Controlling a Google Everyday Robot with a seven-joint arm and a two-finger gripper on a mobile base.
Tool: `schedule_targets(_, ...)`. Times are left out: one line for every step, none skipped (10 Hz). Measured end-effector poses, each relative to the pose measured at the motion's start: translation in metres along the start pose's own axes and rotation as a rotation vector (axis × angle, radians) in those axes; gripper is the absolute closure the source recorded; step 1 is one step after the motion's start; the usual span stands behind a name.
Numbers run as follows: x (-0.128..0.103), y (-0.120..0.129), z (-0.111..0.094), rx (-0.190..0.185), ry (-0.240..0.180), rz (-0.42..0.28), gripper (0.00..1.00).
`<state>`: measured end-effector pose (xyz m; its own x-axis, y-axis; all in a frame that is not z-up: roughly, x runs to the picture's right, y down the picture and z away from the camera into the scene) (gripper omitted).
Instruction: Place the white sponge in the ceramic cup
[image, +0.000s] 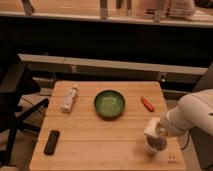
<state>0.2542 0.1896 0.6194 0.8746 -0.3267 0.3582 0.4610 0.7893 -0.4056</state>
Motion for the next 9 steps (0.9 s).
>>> schedule_targets(0.0007, 0.0001, -0.0001, 0.001, 0.0, 0.001, 0.37)
schedule_targets(0.0015, 0.0003, -0.0002, 0.001, 0.0, 0.001, 0.34)
schedule_targets(0.0018, 0.0005, -0.0005, 0.002, -0.001, 0.001, 0.33)
schedule_targets(0.0024, 0.0006, -0.0007, 0.002, 0.0, 0.002, 0.33)
schedule_targets(0.003, 0.0006, -0.0007, 0.002, -0.001, 0.002, 0.33)
schedule_targets(0.0034, 0.0005, -0.0008, 0.003, -0.002, 0.002, 0.33)
schedule_targets(0.0044, 0.001, -0.0007, 0.003, -0.002, 0.003, 0.33)
schedule_targets(0.0048, 0.0005, -0.0005, 0.003, -0.002, 0.002, 0.33)
schedule_targets(0.0052, 0.0006, -0.0005, 0.003, -0.002, 0.002, 0.32)
